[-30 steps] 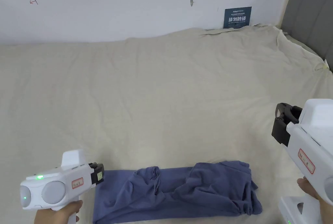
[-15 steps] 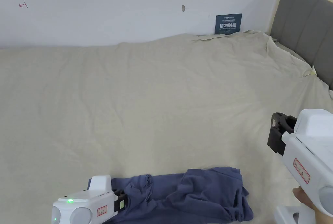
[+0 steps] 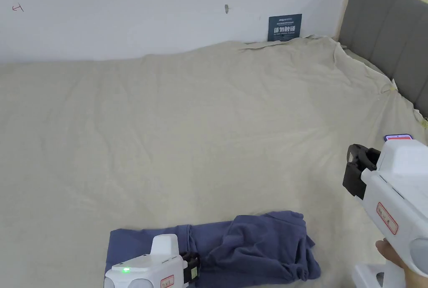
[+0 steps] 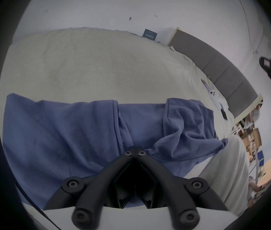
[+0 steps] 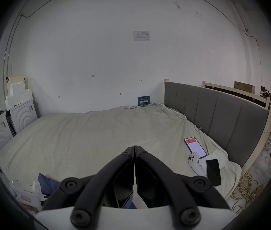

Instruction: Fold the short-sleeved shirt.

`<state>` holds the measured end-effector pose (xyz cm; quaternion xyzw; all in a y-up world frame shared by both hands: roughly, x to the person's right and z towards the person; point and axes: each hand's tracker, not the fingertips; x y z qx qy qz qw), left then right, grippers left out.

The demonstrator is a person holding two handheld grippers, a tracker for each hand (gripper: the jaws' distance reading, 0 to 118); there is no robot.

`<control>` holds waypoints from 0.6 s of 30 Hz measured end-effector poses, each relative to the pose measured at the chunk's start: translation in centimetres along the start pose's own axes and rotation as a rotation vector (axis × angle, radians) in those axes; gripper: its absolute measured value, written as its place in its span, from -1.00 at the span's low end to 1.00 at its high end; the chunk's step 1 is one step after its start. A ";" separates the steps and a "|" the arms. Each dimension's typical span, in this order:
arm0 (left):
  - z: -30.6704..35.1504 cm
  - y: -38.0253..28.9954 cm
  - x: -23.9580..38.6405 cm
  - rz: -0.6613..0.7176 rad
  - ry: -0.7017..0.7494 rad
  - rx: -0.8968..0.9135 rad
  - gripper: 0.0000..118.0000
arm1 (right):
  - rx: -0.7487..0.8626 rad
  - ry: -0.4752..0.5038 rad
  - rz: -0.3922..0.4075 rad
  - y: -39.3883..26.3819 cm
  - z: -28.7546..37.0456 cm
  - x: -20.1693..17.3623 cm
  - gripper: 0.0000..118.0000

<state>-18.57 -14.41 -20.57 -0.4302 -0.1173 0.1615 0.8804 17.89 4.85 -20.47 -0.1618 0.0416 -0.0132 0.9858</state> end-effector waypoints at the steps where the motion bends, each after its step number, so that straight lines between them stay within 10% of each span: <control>1: 0.2 0.2 -0.2 0.006 -0.010 -0.001 -1.00 | 0.001 -0.002 0.001 0.0 0.0 0.0 -1.00; 18: 12.5 8.4 -8.3 0.039 0.045 0.168 -1.00 | 0.011 0.014 0.007 0.8 0.1 -1.2 -1.00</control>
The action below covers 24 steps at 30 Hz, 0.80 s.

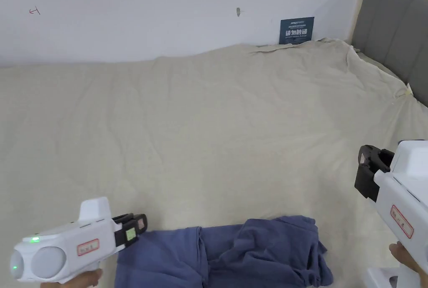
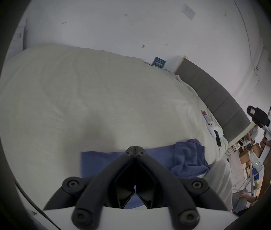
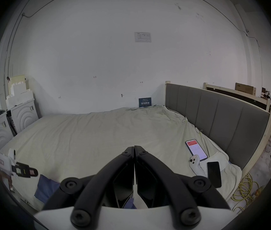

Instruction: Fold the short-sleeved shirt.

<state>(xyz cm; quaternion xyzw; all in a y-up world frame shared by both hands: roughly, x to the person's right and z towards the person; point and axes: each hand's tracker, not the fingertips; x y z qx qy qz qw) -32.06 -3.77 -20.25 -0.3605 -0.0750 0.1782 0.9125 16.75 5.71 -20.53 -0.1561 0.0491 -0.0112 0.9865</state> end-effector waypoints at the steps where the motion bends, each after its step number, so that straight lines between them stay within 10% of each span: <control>1: 0.4 0.3 -0.9 0.013 0.017 0.003 -1.00 | 0.000 0.002 0.001 0.1 0.0 -0.2 -1.00; 7: 0.2 0.4 -7.3 0.235 -0.005 -0.102 -0.82 | -0.004 0.013 0.012 0.1 -0.4 -0.7 -1.00; 12: -2.2 -1.2 -10.5 0.389 -0.005 -0.211 0.84 | -0.007 0.019 0.017 0.2 -0.4 -1.5 -1.00; 24: -6.3 -3.7 -9.6 0.360 -0.056 -0.264 0.56 | -0.030 0.013 0.021 0.0 -0.4 -1.8 -1.00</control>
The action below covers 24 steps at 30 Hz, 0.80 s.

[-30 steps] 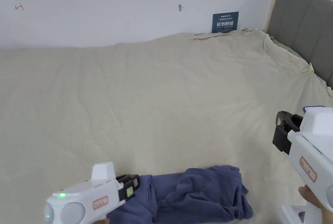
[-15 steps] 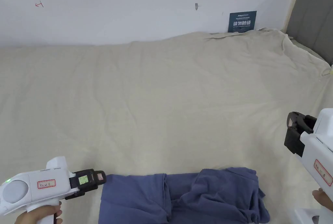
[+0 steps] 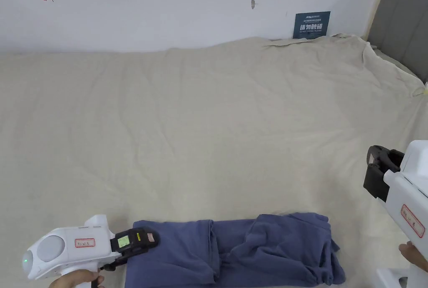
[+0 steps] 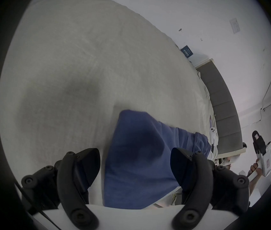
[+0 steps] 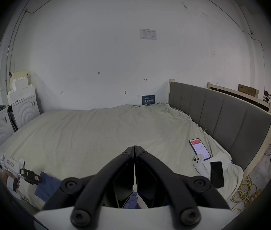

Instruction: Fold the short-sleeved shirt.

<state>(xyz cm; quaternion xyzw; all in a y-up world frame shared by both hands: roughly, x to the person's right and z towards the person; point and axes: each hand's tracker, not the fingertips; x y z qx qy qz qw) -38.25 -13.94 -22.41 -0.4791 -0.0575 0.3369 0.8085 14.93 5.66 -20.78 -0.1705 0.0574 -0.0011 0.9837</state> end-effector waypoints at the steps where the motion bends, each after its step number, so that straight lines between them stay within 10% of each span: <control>1: -0.3 -0.1 0.1 -0.004 0.000 0.000 0.55 | -0.002 -0.001 -0.002 -0.1 0.0 0.1 -1.00; 11: -1.0 -0.7 2.1 -0.120 0.056 -0.018 -0.71 | -0.018 0.004 -0.013 -0.6 -0.2 0.1 -1.00; 24: 3.6 -0.1 5.5 -0.195 0.096 0.029 -0.91 | 0.000 0.015 -0.017 0.3 -0.4 0.6 -1.00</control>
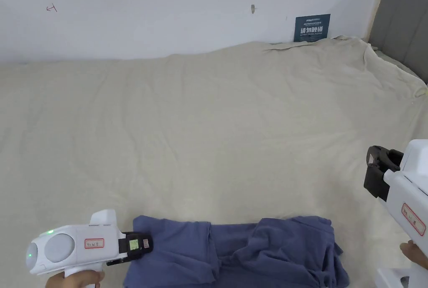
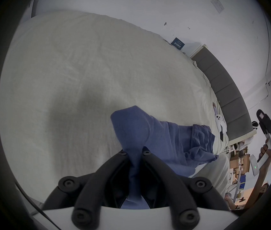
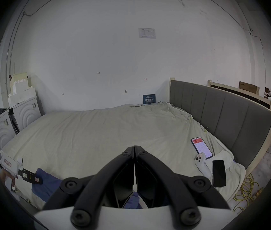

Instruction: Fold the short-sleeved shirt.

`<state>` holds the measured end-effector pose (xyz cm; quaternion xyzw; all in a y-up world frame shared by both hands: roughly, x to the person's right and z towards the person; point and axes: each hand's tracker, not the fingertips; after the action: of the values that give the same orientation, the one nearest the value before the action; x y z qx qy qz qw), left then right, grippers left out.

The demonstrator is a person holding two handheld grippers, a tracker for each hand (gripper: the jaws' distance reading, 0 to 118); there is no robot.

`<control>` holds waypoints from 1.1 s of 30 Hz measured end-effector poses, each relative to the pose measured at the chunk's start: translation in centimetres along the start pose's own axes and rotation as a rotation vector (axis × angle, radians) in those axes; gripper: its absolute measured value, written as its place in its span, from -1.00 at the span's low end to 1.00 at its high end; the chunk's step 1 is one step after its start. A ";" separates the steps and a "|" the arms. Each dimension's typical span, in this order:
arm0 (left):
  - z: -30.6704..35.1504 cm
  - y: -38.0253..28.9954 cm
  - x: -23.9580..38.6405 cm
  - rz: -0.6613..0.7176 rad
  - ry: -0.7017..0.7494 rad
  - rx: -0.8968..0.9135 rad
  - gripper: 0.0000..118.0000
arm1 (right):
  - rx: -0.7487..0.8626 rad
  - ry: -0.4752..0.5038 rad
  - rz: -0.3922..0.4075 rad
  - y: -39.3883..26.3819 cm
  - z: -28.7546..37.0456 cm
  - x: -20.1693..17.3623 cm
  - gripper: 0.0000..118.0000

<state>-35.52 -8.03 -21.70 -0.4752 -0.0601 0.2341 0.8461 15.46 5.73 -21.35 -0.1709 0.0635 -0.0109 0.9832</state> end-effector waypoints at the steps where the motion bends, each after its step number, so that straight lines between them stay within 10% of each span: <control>1: 0.6 0.2 -0.1 0.005 0.007 0.004 -0.91 | 0.003 0.000 0.000 0.0 0.0 0.0 -1.00; 15: 9.0 1.9 -3.5 0.043 0.151 0.038 -0.91 | 0.013 0.016 -0.009 0.2 0.1 0.2 -1.00; 33: -5.5 2.1 18.2 -0.223 -0.110 -0.236 -0.91 | 0.018 0.000 -0.023 0.0 0.8 1.5 -1.00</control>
<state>-18.33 -3.12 -28.67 -0.5480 -0.1855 0.1557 0.8006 17.07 5.90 -20.77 -0.1628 0.0614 -0.0230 0.9845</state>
